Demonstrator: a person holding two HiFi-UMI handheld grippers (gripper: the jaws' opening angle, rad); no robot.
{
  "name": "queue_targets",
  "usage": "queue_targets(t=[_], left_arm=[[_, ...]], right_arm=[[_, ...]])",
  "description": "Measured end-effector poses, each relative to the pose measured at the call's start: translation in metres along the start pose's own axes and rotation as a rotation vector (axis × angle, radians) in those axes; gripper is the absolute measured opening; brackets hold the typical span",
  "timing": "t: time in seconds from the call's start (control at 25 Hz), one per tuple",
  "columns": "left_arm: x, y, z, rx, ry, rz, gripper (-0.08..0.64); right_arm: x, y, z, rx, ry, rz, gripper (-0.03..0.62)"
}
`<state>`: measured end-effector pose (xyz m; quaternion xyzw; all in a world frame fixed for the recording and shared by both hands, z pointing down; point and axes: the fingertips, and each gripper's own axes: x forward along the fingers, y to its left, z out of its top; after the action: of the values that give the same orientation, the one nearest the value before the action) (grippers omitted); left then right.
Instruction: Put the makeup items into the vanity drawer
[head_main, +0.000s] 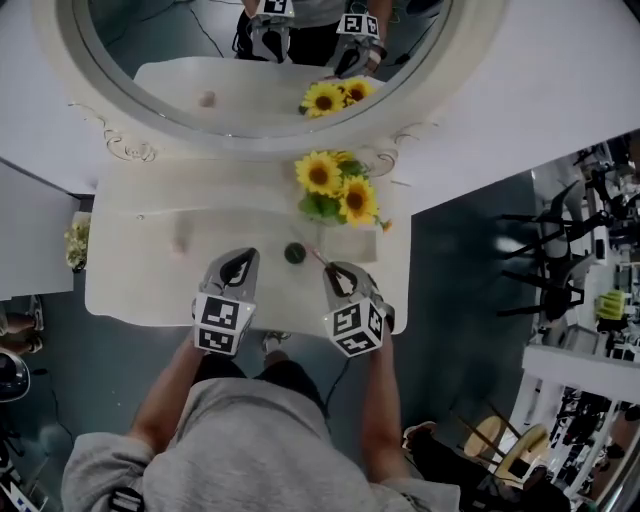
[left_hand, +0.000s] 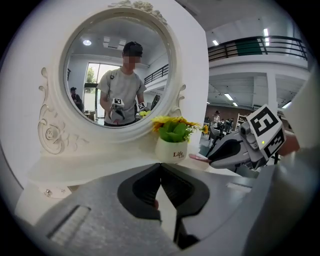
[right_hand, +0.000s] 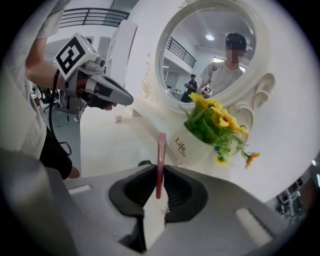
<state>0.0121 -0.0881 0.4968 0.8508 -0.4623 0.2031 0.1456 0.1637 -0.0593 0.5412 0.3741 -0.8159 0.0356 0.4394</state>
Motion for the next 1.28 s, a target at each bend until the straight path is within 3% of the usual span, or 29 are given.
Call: queue_targets(t=[0.36,1.0,1.24,1.28], left_arm=[[0.031,-0.025,0.01,0.013,0.001,-0.032,0.011],[0.057,-0.035,-0.002,0.0,0.063,0.017,0.011],[0.058,-0.036,-0.006,-0.006,0.068,0.031,0.011],[0.058,-0.036,-0.006,-0.005,0.07,0.033,0.011]], right_arm=[[-0.009,-0.055,-0.033,0.02,0.023,-0.087,0.051],[0.052,-0.067,-0.08,-0.08,0.152,0.031,0.051],[0.055,-0.07,-0.083,-0.039,0.134,0.013,0.052],[0.055,-0.071,-0.081,-0.02,0.121,0.011,0.083]])
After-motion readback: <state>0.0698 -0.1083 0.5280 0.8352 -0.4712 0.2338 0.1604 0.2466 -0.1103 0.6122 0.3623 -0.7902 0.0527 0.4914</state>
